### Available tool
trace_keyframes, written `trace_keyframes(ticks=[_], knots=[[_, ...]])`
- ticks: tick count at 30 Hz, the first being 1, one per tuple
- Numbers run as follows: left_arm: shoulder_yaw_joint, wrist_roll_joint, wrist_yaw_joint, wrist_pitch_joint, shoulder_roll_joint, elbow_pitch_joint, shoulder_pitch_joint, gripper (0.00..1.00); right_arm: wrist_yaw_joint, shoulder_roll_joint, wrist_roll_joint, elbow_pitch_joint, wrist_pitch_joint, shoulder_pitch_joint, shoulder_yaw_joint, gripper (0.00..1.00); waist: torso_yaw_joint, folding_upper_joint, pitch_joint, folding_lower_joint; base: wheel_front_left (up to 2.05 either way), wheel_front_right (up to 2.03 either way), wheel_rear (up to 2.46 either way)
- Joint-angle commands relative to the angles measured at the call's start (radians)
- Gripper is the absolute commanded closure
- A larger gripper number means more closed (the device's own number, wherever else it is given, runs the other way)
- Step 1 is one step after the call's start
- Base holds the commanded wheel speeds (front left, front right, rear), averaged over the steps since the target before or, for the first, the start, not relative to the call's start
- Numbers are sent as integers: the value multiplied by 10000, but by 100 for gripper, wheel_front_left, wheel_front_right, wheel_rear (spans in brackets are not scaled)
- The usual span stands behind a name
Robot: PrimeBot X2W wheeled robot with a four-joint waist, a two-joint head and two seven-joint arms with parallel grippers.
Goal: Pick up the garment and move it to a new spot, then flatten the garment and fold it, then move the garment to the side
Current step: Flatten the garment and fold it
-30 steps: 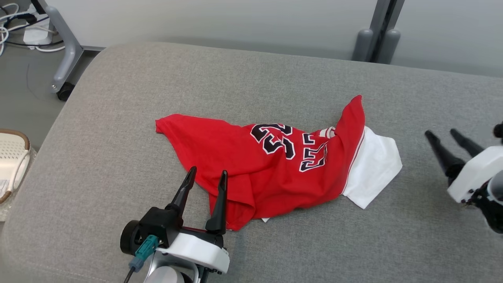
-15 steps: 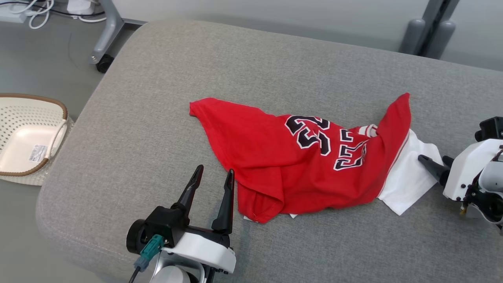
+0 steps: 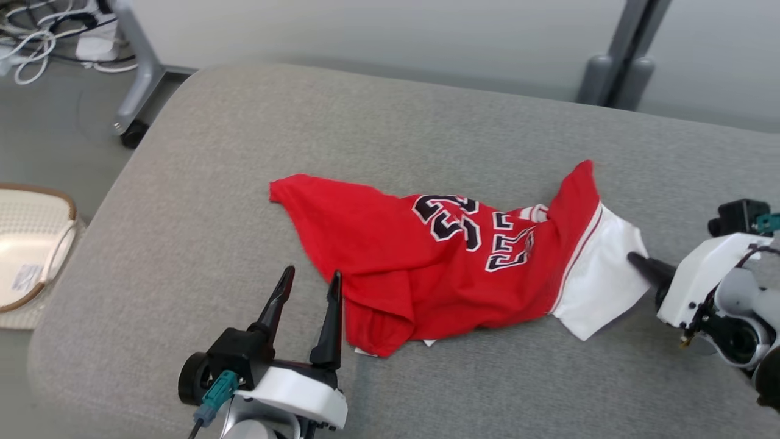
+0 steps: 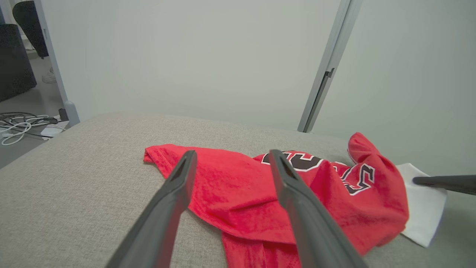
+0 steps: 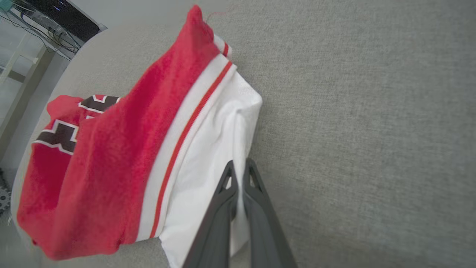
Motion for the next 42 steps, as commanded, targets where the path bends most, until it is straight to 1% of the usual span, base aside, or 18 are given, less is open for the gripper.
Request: trace_keyframes(ticks=[1,7,10,11,12,15,17,21,22,23,29,34,37,39,42], knots=[[99,79,-88,-13,49,69,137,0,2,-63,88,-200,-98,226,-24,100,-391,0,-322,0,0,0,0],[656,226,-296,-15,272,264,524,0,2,-758,508,-1824,-686,1107,-265,100,-1399,0,-936,0,0,0,0],[868,293,-356,-15,373,247,691,0,2,-1261,774,-2657,-966,1670,-442,100,-1829,0,-1105,0,0,0,0],[957,324,-350,-15,400,213,773,0,2,-1586,1005,-3230,-1056,2126,-501,100,-2079,0,-1185,0,0,0,0],[985,328,-373,-15,403,199,810,0,2,-1773,1131,-3515,-1150,2356,-534,100,-2192,0,-1214,0,0,0,0],[1021,344,-446,-15,389,241,904,0,2,-2258,1344,-4097,-1398,3005,-597,100,-2500,0,-1281,0,0,0,0],[1004,360,-475,-13,359,278,919,0,2,-2453,1460,-4365,-1586,3405,-588,100,-2669,0,-1298,0,0,0,0],[1033,374,-531,-15,339,368,873,0,2,-2572,1662,-4727,-1933,4092,-482,100,-2840,0,-1253,0,0,0,0],[1030,382,-535,-13,333,403,857,0,2,-2530,1690,-4767,-2026,4202,-470,80,-2860,0,-1234,0,0,0,0],[1020,388,-562,-13,334,458,835,0,2,-2480,1712,-4771,-2093,4310,-427,0,-2873,0,-1217,0,0,0,0],[952,343,-572,159,395,795,724,0,2,-2409,1664,-4612,-2426,4512,-376,0,-2799,0,-1216,0,0,0,0],[1005,208,-459,710,568,794,705,0,2,-2583,1417,-4949,-3208,4517,-761,0,-2632,0,-1279,0,0,0,0],[1040,6,-473,1448,697,636,762,0,2,-2571,1097,-5171,-3508,4574,-1363,0,-2555,0,-1306,0,0,0,0],[1041,-309,-632,2304,842,572,838,0,2,-2463,763,-5243,-3570,4699,-1791,0,-2535,0,-1284,0,0,0,0],[754,-328,-1023,3931,1465,474,439,0,2,-2118,83,-5274,-3570,4952,-2881,0,-2504,0,-1166,0,0,0,0]])
